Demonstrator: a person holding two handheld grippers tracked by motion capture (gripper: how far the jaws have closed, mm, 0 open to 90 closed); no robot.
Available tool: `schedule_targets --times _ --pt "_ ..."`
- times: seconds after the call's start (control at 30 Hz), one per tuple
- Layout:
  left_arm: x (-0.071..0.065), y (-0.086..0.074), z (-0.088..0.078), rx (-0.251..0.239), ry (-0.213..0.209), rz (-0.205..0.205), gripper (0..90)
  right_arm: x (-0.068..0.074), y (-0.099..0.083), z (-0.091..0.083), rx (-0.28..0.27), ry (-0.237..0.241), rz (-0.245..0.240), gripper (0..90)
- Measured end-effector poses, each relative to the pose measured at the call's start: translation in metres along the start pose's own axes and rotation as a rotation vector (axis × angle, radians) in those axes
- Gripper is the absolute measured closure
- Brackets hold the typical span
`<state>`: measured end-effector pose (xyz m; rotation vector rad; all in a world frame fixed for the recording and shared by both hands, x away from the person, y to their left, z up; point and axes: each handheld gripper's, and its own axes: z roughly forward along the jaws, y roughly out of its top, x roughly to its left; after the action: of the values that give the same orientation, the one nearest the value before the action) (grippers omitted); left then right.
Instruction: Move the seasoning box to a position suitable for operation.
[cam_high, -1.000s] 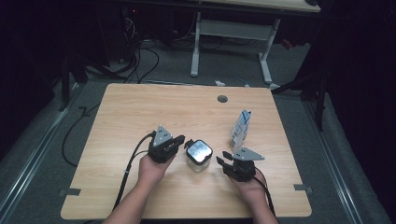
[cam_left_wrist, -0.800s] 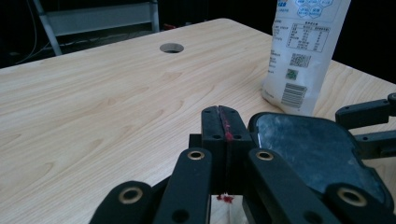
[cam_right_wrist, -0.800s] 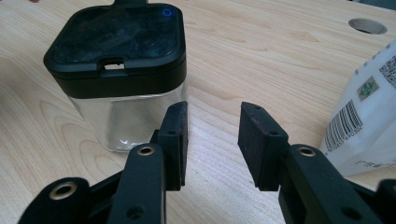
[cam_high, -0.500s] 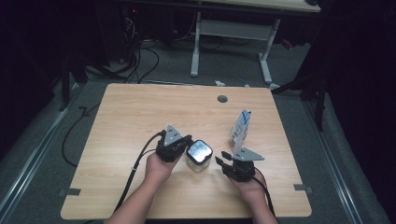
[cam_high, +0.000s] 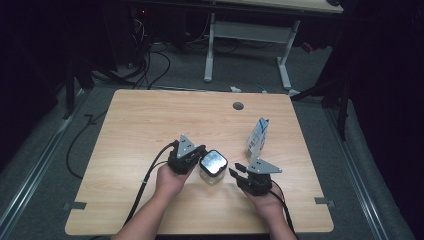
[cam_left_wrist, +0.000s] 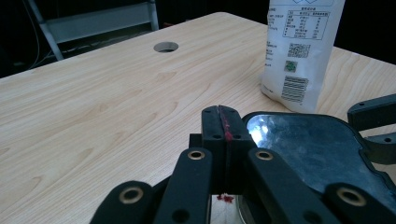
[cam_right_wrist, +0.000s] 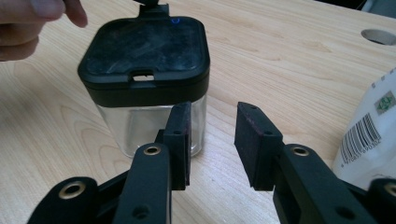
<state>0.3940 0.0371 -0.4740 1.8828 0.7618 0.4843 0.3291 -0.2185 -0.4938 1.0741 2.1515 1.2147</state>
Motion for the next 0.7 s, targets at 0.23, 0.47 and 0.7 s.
schedule_targets --times 0.23,0.47,0.7 --pt "0.001 -0.0008 0.0001 -0.005 -0.006 -0.005 90.0 0.0063 0.0025 -0.0036 -0.021 0.006 -0.021 81.1" --pt "0.001 -0.0009 0.0001 -0.005 -0.005 -0.01 90.0 0.0075 0.0025 -0.0037 -0.027 0.008 -0.029 89.6" --pt "0.0012 -0.0011 0.0001 -0.006 -0.006 -0.017 90.0 0.0097 0.003 -0.0029 -0.029 0.024 -0.034 89.9"
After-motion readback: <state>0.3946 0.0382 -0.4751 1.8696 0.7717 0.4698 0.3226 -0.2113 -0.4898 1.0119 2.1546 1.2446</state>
